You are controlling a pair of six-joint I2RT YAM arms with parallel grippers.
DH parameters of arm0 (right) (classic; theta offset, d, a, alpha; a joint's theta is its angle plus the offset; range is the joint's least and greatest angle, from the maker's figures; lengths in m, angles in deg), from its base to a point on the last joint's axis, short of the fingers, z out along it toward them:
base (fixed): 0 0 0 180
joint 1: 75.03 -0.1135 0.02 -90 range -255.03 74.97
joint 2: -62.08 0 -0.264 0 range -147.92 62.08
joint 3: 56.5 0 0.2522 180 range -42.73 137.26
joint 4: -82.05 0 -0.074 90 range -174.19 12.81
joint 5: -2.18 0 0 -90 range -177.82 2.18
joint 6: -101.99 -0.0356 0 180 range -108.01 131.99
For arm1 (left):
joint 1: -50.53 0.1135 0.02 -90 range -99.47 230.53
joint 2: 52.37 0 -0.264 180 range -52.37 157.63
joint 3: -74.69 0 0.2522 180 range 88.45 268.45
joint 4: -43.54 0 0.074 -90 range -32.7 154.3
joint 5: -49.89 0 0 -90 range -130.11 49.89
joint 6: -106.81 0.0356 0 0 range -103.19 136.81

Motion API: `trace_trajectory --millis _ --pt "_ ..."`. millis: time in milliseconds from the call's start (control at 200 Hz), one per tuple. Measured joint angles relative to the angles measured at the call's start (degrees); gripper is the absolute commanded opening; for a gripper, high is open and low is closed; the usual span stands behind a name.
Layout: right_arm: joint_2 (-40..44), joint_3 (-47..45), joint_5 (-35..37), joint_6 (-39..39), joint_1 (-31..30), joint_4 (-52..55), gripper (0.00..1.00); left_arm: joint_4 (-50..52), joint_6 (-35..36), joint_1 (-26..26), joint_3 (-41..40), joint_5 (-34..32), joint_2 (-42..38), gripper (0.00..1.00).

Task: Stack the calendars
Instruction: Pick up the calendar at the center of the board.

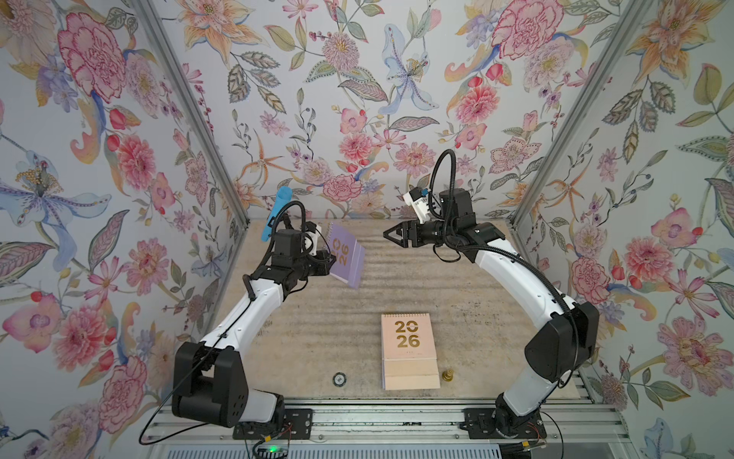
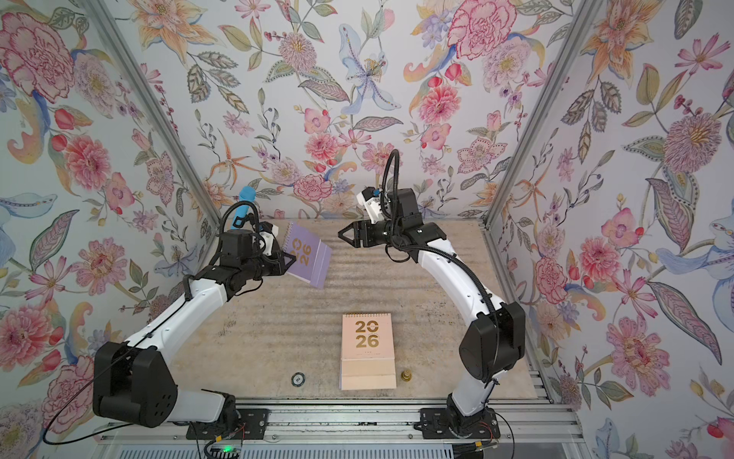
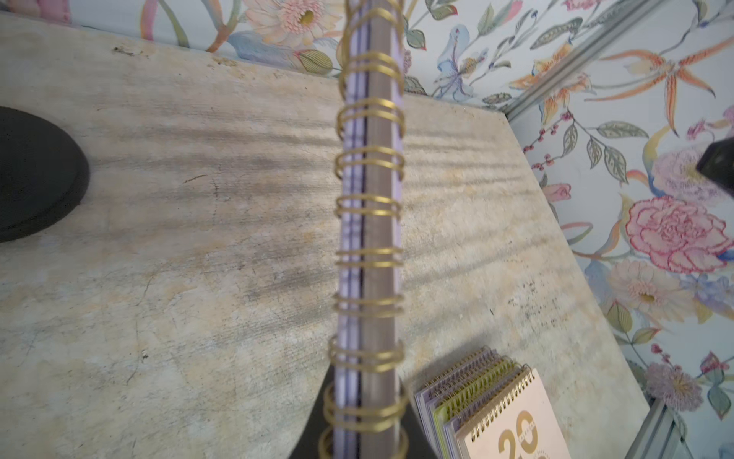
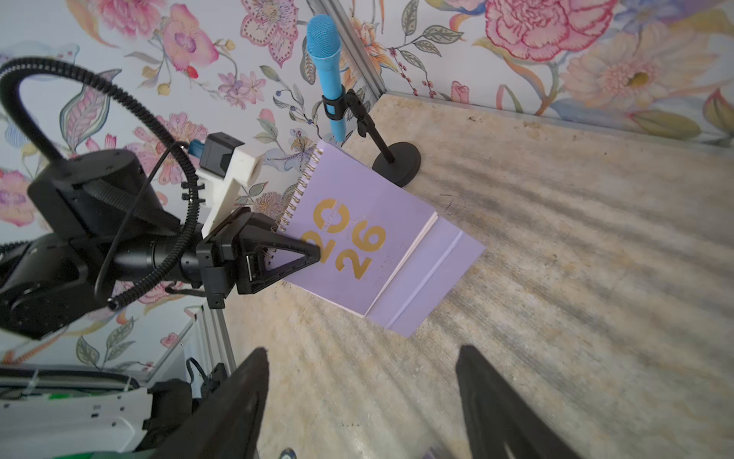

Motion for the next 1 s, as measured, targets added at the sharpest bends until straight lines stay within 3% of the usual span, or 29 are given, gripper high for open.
trace_trajectory --millis 150,315,786,901,1001 --pt "4.59 -3.56 -1.99 11.91 -0.33 -0.17 0.81 3.58 9.46 -3.08 1.07 3.61 -1.27 0.0" --pt "5.46 -3.87 -6.14 18.51 -0.39 -0.52 0.8 4.07 16.09 -5.79 1.03 8.55 -5.11 0.0" --pt "2.73 -2.6 -14.36 22.88 -2.64 -1.49 0.77 2.95 24.87 -9.35 1.03 13.35 -7.85 0.0" --pt "2.34 -2.6 -15.52 23.15 -2.67 -1.51 0.72 2.71 25.33 -9.81 0.9 13.38 -8.11 0.0" --pt "2.1 -2.6 -16.37 23.45 -2.75 -1.53 0.61 1.99 25.31 -10.1 -0.02 13.53 -8.79 0.0"
